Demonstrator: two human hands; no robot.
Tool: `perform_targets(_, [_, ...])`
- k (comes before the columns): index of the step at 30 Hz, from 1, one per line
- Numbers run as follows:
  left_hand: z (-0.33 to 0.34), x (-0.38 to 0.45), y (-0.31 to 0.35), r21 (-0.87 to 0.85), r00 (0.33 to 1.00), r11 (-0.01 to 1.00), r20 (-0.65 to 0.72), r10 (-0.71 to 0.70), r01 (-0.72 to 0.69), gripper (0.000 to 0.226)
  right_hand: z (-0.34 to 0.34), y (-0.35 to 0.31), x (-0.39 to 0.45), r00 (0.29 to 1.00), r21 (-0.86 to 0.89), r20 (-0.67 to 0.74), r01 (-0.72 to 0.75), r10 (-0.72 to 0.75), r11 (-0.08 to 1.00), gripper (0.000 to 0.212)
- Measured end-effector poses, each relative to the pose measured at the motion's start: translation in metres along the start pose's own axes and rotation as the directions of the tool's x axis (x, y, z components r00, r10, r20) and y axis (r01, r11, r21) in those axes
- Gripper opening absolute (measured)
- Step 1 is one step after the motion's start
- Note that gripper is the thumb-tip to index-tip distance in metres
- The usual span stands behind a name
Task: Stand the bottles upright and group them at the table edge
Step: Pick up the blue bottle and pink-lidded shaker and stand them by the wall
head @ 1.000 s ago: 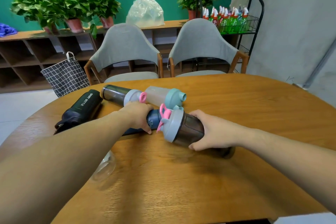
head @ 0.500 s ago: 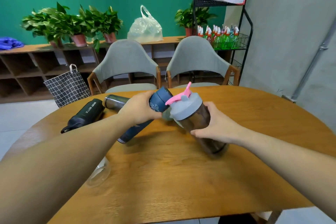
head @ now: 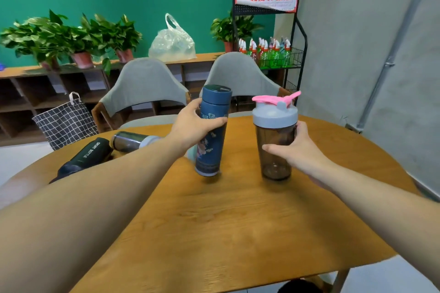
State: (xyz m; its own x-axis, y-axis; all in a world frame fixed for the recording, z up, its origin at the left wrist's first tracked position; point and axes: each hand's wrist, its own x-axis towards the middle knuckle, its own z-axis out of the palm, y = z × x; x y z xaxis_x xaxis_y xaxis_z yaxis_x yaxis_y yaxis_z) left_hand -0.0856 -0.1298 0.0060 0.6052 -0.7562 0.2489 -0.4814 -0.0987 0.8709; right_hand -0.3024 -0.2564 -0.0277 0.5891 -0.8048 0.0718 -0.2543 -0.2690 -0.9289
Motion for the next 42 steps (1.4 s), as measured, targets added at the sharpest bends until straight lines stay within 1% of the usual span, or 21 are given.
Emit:
perform_targets(4, [0.05, 0.033, 0.009, -0.076, 0.999, 0.997, -0.049, -0.023, 0.019, 0.066, -0.035, 0.021, 0.035, 0.996, 0.031, -0.079, -0.031, 0.034, 0.999, 0.088])
perform_targets(8, [0.107, 0.07, 0.017, -0.123, 0.997, 0.992, -0.075, -0.03, 0.02, 0.066, -0.073, 0.041, 0.078, 0.987, 0.029, -0.158, -0.031, 0.036, 0.999, 0.081])
perform_targets(10, [0.137, 0.089, 0.02, -0.158, 0.997, 0.987, -0.073, -0.035, 0.024, 0.066, -0.093, 0.05, 0.1, 0.978, 0.021, -0.203, -0.035, 0.039, 0.999, 0.081])
perform_targets(13, [0.182, 0.118, 0.02, -0.185, 0.999, 0.982, -0.028, -0.046, 0.041, 0.068, -0.123, 0.068, 0.133, 0.965, 0.028, -0.256, -0.052, 0.058, 0.998, 0.085])
perform_targets(16, [0.219, 0.147, 0.018, -0.174, 0.999, 0.984, -0.006, -0.042, 0.041, 0.067, -0.147, 0.086, 0.165, 0.961, 0.011, -0.266, -0.073, 0.073, 0.997, 0.083])
perform_targets(20, [0.254, 0.177, 0.014, -0.168, 0.999, 0.985, -0.001, -0.033, 0.032, 0.066, -0.159, 0.104, 0.203, 0.968, 0.01, -0.233, -0.088, 0.088, 0.996, 0.087])
perform_targets(27, [0.286, 0.213, 0.011, -0.184, 0.999, 0.982, -0.027, -0.045, 0.039, 0.07, -0.155, 0.129, 0.247, 0.979, 0.016, -0.185, -0.081, 0.083, 0.997, 0.086])
perform_targets(33, [0.297, 0.217, 0.013, -0.156, 0.998, 0.987, -0.042, -0.045, 0.038, 0.071, -0.156, 0.136, 0.265, 0.979, 0.026, -0.184, -0.08, 0.083, 0.996, 0.088])
perform_targets(35, [0.297, 0.215, 0.016, -0.131, 0.996, 0.99, -0.054, -0.066, 0.059, 0.078, -0.156, 0.137, 0.265, 0.981, 0.017, -0.174, -0.089, 0.091, 0.996, 0.092])
perform_targets(39, [0.287, 0.206, 0.023, -0.076, 0.991, 0.989, -0.049, -0.128, 0.124, 0.103, -0.157, 0.135, 0.253, 0.977, 0.0, -0.168, -0.133, 0.131, 0.991, 0.113])
perform_targets(40, [0.281, 0.201, 0.025, -0.056, 0.99, 0.99, -0.045, -0.136, 0.133, 0.106, -0.157, 0.132, 0.248, 0.973, -0.017, -0.172, -0.159, 0.154, 0.987, 0.114])
perform_targets(42, [0.266, 0.189, 0.025, -0.012, 0.989, 0.99, -0.046, -0.14, 0.139, 0.104, -0.158, 0.129, 0.234, 0.959, -0.057, -0.184, -0.23, 0.216, 0.971, 0.104])
